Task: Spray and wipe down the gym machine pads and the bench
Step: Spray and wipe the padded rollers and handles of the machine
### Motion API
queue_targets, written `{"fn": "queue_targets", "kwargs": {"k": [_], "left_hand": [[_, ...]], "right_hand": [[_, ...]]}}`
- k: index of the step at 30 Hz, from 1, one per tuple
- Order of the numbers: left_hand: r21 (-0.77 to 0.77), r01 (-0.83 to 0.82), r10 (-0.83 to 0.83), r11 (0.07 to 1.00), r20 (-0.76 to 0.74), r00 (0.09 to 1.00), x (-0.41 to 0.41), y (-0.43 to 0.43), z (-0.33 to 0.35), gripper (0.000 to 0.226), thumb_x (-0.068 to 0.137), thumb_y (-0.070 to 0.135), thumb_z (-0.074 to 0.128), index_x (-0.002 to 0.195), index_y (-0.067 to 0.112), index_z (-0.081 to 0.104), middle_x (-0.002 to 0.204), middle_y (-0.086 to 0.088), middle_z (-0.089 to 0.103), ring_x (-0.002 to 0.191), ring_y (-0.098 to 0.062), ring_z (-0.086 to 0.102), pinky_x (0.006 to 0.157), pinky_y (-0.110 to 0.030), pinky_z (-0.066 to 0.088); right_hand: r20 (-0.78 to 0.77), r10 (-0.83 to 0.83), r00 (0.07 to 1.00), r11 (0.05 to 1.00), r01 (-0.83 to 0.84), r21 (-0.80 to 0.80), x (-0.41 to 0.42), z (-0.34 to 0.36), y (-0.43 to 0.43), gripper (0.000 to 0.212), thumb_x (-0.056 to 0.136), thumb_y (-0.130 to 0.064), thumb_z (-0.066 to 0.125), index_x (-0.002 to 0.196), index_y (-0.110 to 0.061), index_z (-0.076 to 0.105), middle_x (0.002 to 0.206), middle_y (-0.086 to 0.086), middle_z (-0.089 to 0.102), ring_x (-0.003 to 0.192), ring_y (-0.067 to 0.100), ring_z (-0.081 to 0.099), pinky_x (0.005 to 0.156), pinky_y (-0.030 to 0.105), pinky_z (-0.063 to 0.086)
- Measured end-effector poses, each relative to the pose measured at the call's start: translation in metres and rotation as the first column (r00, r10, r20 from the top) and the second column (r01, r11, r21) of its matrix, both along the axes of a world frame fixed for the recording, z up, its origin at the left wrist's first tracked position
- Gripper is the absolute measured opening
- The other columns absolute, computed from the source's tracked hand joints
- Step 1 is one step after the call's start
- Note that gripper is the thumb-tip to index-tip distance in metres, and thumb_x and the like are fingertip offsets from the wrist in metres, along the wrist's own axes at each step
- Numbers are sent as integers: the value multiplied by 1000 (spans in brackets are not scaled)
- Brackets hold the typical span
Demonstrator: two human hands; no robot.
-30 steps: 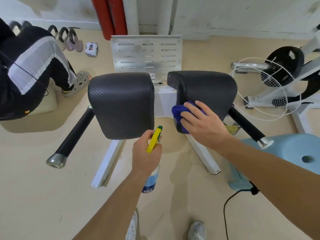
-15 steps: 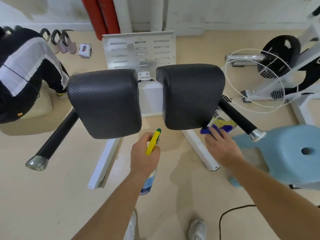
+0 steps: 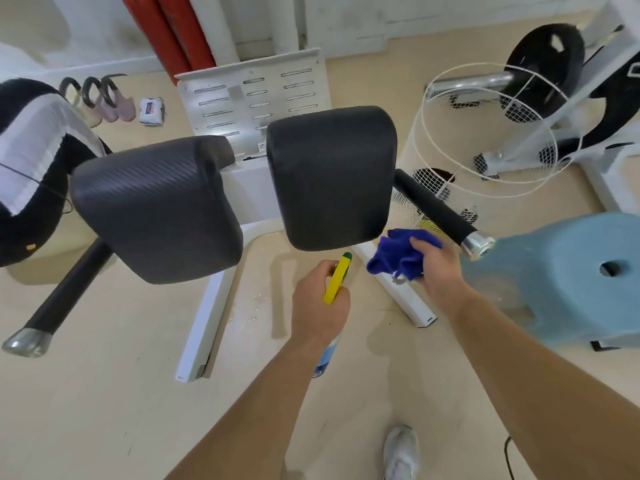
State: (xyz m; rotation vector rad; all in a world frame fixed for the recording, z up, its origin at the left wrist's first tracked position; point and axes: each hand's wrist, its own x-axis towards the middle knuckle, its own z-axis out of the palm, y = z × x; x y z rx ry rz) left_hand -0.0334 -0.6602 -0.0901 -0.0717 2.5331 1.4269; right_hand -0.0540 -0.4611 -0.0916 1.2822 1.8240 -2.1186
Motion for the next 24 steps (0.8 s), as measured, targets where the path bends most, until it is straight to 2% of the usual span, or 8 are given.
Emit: {"fn": "queue_targets", "kwargs": {"k": [4,7,11,13,16,18,21,24], "left_hand": [[-1,-9,9,1000,-52,999,11,11,-1,23,84,11,52,95,29,61,76,11,60,72,-14,58,59,-17,48],[-21,-53,52,998,-35,998,12,20,-3,16,89,7,58,90,23,60,74,5,58,68,-19,56,56,-18,46],[-48,-99,97,994,-29,995,16,23,-10,7,88,23,55,85,17,57,71,-3,57,66,-24,56,57,-34,51],[-46,-101,100,994,-36,994,20,19,-12,9,84,22,52,87,18,59,72,-3,60,67,-24,56,59,-37,51],[0,-109,109,994,-50,993,22,6,-9,25,79,13,52,96,25,64,78,3,65,75,-17,58,60,-21,49],[3,-126,125,992,-71,990,21,-7,-8,30,80,10,53,102,25,66,82,6,67,79,-12,60,61,-11,47],[-16,-161,159,987,-96,983,18,-27,-9,30,87,4,59,105,27,65,86,13,67,84,-6,62,65,-6,47],[-38,-197,193,980,-105,976,15,-44,-7,37,89,-3,61,104,31,63,84,19,64,86,0,61,66,-3,47]], "right_hand": [[1,-142,990,972,140,-189,-8,-2,-6,10,93,-11,66,100,-18,66,101,11,71,87,27,70,69,37,59],[2,-227,974,934,218,-282,-11,-4,-4,9,96,-12,61,90,-17,65,84,4,74,76,20,69,63,31,55],[-19,-371,928,831,323,-452,-14,-8,-6,12,97,-21,59,103,-17,69,97,5,75,79,18,70,54,22,52],[-65,-404,913,789,311,-530,-18,-10,-16,19,101,-27,52,105,-16,67,88,5,75,74,18,70,58,23,54],[-145,-330,933,835,217,-505,-32,-13,-51,29,106,-36,37,111,-18,59,79,2,67,71,19,58,65,26,49],[-77,-334,939,857,268,-441,-41,-21,-76,29,107,-40,36,124,-22,52,93,1,64,78,16,59,66,27,50],[34,-424,905,783,385,-489,-44,-34,-96,40,104,-48,39,140,-30,45,124,2,60,99,17,63,76,34,51],[143,-384,912,677,383,-629,-38,-42,-115,37,102,-44,46,130,-21,56,125,12,64,111,32,65,96,46,54]]}}
